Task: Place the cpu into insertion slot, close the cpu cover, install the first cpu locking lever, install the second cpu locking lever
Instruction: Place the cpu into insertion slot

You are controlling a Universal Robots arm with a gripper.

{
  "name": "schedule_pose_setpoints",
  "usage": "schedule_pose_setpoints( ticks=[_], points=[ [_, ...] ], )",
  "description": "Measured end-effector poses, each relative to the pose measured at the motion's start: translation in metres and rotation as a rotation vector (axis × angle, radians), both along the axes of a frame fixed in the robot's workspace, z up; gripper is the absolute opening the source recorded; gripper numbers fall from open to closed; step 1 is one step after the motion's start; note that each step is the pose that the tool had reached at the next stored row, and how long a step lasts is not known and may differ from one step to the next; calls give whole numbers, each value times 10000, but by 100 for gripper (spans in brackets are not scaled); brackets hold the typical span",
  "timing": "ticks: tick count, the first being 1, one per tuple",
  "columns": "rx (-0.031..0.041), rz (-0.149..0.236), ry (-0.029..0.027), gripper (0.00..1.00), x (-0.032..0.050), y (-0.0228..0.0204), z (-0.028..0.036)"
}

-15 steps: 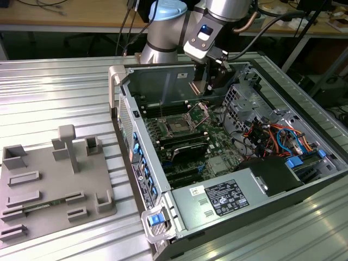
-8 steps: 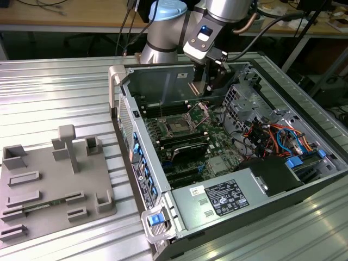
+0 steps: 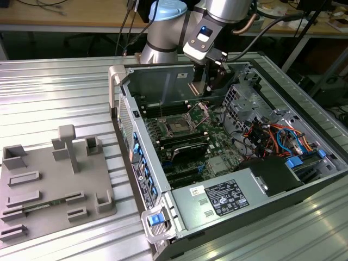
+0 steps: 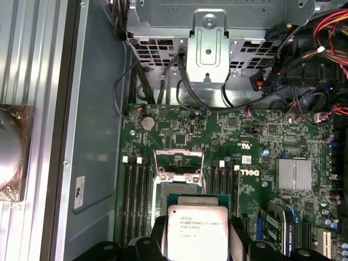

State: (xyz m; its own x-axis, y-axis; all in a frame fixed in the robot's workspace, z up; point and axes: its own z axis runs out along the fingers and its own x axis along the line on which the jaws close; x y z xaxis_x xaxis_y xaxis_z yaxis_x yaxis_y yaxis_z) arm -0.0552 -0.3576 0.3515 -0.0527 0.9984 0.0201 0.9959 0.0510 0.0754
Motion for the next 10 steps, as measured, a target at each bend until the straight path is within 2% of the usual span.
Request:
schedule_pose_setpoints(
  ticks=[4,9,10],
  points=[
    [0,0,6,54,0,0,-4],
    [0,0,115,54,0,0,-56],
    [1,0,117,54,0,0,-57]
  ],
)
